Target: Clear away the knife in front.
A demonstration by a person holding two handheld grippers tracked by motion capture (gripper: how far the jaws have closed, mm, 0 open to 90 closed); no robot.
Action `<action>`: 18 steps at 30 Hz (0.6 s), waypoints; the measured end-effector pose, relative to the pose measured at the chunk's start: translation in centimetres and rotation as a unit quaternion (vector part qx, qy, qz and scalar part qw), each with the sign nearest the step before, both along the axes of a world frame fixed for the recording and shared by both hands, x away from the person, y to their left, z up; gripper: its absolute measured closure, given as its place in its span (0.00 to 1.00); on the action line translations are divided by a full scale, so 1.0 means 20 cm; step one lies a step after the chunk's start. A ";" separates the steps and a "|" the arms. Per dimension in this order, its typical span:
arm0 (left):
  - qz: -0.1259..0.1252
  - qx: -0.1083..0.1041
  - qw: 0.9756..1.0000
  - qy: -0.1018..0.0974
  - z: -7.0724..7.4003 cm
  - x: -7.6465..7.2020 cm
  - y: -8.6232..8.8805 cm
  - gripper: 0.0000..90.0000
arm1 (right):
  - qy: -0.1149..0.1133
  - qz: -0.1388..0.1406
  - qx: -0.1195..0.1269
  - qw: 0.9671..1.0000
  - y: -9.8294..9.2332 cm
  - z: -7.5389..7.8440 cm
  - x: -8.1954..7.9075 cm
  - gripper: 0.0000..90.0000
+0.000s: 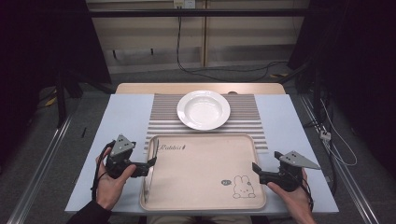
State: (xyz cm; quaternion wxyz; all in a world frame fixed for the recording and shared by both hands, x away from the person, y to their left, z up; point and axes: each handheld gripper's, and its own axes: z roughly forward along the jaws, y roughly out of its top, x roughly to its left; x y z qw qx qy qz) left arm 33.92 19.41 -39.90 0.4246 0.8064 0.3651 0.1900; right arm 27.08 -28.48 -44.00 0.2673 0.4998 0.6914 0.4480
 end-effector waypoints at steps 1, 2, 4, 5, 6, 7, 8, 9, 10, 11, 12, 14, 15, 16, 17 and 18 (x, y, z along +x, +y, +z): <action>-0.002 0.001 1.000 0.006 0.00 -0.01 0.00 0.07 | 0.000 0.000 0.000 1.000 0.00 0.00 0.00 0.05; -0.004 0.002 1.000 0.012 0.00 -0.01 0.01 0.07 | 0.000 -0.002 0.001 1.000 0.00 0.00 0.00 0.05; -0.001 0.003 1.000 0.006 0.00 -0.03 0.01 0.07 | -0.001 -0.002 0.001 1.000 -0.01 0.00 -0.01 0.05; -0.001 0.003 1.000 0.003 0.00 -0.04 0.01 0.07 | -0.001 -0.002 0.001 1.000 -0.01 0.00 -0.01 0.05; -0.003 0.006 1.000 0.004 0.00 -0.05 0.01 0.07 | -0.001 -0.003 0.002 1.000 -0.01 0.00 -0.01 0.05; -0.006 0.006 1.000 0.003 -0.01 -0.06 0.01 0.07 | -0.001 -0.004 0.002 1.000 -0.01 0.00 -0.01 0.05; -0.004 0.005 1.000 0.001 -0.01 -0.06 0.01 0.07 | -0.001 -0.004 0.001 1.000 -0.01 0.00 -0.01 0.05; -0.001 0.006 1.000 0.000 -0.01 -0.07 0.02 0.07 | -0.002 -0.004 0.001 1.000 -0.01 0.00 -0.01 0.05; 0.002 0.006 1.000 -0.001 -0.01 -0.07 0.02 0.07 | -0.002 -0.004 0.001 1.000 -0.01 0.00 -0.01 0.05; 0.006 0.005 1.000 -0.003 -0.02 -0.07 0.03 0.07 | -0.002 -0.003 0.002 1.000 -0.01 0.00 -0.01 0.05; 0.011 0.007 1.000 -0.004 -0.02 -0.07 0.03 0.07 | -0.002 -0.004 0.002 1.000 -0.01 0.00 -0.01 0.05; 0.014 0.012 1.000 -0.008 -0.03 -0.08 0.05 0.07 | -0.002 -0.004 0.002 1.000 -0.01 0.00 -0.01 0.05; 0.022 0.013 1.000 -0.010 -0.04 -0.08 0.06 0.07 | -0.002 -0.005 0.003 1.000 -0.01 0.00 -0.01 0.05; 0.025 0.004 1.000 -0.007 -0.05 -0.08 0.07 0.07 | -0.001 -0.005 0.003 1.000 -0.01 0.00 -0.01 0.05; 0.030 -0.003 1.000 -0.005 -0.06 -0.08 0.08 0.07 | -0.001 -0.005 0.003 1.000 -0.01 0.00 -0.01 0.05; 0.033 -0.004 0.999 -0.004 -0.07 -0.08 0.09 0.07 | -0.001 -0.007 0.003 1.000 -0.01 0.00 -0.01 0.05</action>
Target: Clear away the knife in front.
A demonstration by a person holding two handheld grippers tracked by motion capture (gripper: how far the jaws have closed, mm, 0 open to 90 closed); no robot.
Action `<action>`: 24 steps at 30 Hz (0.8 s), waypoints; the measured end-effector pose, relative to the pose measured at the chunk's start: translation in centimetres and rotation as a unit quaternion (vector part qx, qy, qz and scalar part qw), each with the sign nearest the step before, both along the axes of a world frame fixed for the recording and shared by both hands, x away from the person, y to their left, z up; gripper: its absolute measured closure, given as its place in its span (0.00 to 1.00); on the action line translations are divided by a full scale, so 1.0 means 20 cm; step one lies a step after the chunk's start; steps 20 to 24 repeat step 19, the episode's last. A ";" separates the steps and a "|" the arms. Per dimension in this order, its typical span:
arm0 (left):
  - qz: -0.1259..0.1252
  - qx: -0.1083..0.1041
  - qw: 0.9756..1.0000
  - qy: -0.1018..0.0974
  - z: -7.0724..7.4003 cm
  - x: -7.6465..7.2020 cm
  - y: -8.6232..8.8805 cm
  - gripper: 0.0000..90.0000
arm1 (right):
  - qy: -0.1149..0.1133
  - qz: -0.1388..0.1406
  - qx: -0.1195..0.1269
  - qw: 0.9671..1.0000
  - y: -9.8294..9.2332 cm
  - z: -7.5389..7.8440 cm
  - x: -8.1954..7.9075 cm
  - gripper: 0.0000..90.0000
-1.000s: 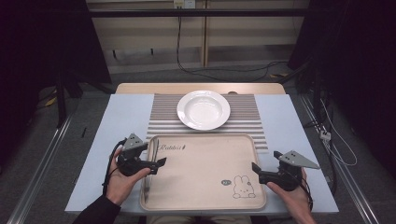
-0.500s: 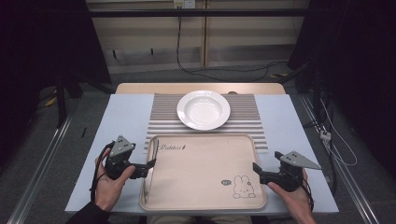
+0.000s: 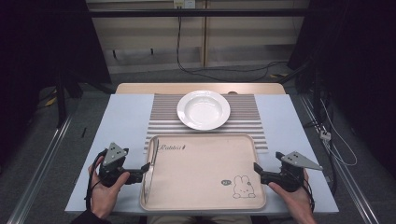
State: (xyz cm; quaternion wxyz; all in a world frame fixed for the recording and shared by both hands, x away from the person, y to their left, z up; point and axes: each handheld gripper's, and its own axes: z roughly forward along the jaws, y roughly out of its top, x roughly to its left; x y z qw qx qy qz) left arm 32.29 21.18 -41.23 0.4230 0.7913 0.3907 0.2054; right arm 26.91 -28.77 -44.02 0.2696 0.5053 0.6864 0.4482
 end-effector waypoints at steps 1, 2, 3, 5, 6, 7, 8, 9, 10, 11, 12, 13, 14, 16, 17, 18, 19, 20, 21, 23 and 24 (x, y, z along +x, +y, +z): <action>0.001 0.002 1.000 0.001 -0.01 0.00 0.01 0.07 | 0.000 0.000 0.000 1.000 0.00 0.00 0.00 0.05; 0.004 0.003 1.000 0.005 -0.02 0.00 0.01 0.07 | 0.000 0.000 0.000 1.000 0.00 0.00 0.00 0.05; 0.004 0.002 1.000 0.006 -0.02 0.00 0.02 0.07 | 0.001 -0.002 0.000 1.000 0.00 0.00 0.00 0.05; 0.009 -0.005 1.000 0.003 -0.03 0.00 0.03 0.07 | 0.001 -0.003 0.001 1.000 0.00 0.00 0.00 0.05; 0.011 0.001 1.000 0.001 -0.02 -0.01 0.03 0.07 | 0.000 -0.004 0.001 1.000 -0.01 0.00 0.00 0.05; 0.013 0.002 1.000 -0.005 -0.03 -0.01 0.03 0.07 | 0.000 -0.005 0.002 1.000 -0.01 0.00 0.00 0.05; 0.016 0.001 1.000 -0.009 -0.03 -0.01 0.03 0.07 | -0.001 -0.007 0.002 1.000 -0.01 0.00 0.00 0.05; 0.015 0.002 1.000 -0.010 -0.04 -0.01 0.04 0.07 | -0.001 -0.007 0.002 1.000 -0.01 0.00 0.00 0.05; 0.016 -0.003 1.000 -0.006 -0.04 -0.01 0.04 0.07 | -0.002 -0.008 0.001 1.000 -0.01 0.00 0.00 0.05; 0.018 -0.009 1.000 -0.008 -0.04 -0.01 0.06 0.07 | -0.002 -0.009 0.003 1.000 -0.01 0.00 -0.01 0.05; 0.027 -0.010 1.000 -0.013 -0.04 -0.02 0.06 0.07 | -0.002 -0.009 0.003 1.000 -0.01 0.00 -0.01 0.05; 0.029 -0.006 0.999 -0.015 -0.04 -0.01 0.06 0.07 | -0.002 -0.009 0.003 1.000 -0.01 0.00 -0.01 0.05; 0.028 -0.006 0.999 -0.015 -0.04 -0.01 0.07 0.07 | -0.002 -0.011 0.003 1.000 -0.02 0.00 -0.01 0.05; 0.030 -0.014 0.999 -0.008 -0.06 0.00 0.07 0.06 | -0.002 -0.012 0.003 1.000 -0.02 0.00 -0.01 0.05; 0.031 -0.013 0.999 -0.003 -0.06 0.00 0.07 0.06 | -0.001 -0.011 0.003 1.000 -0.02 0.00 -0.01 0.05; 0.034 -0.012 0.999 0.001 -0.07 0.00 0.07 0.06 | -0.001 -0.011 0.003 1.000 -0.02 0.00 -0.01 0.05; 0.035 -0.014 0.999 0.005 -0.08 0.01 0.07 0.06 | -0.001 -0.011 0.002 1.000 -0.02 0.00 0.00 0.05; 0.035 -0.014 0.999 0.005 -0.08 0.01 0.07 0.06 | -0.001 -0.011 0.002 1.000 -0.02 0.00 0.00 0.05; 0.035 -0.014 0.999 0.005 -0.08 0.01 0.07 0.06 | -0.001 -0.011 0.002 1.000 -0.02 0.00 0.00 0.05; 0.035 -0.014 0.999 0.005 -0.08 0.01 0.07 0.06 | -0.001 -0.011 0.002 1.000 -0.02 0.00 0.00 0.05; 0.035 -0.014 0.999 0.005 -0.08 0.01 0.07 0.06 | -0.001 -0.011 0.002 1.000 -0.02 0.00 0.00 0.05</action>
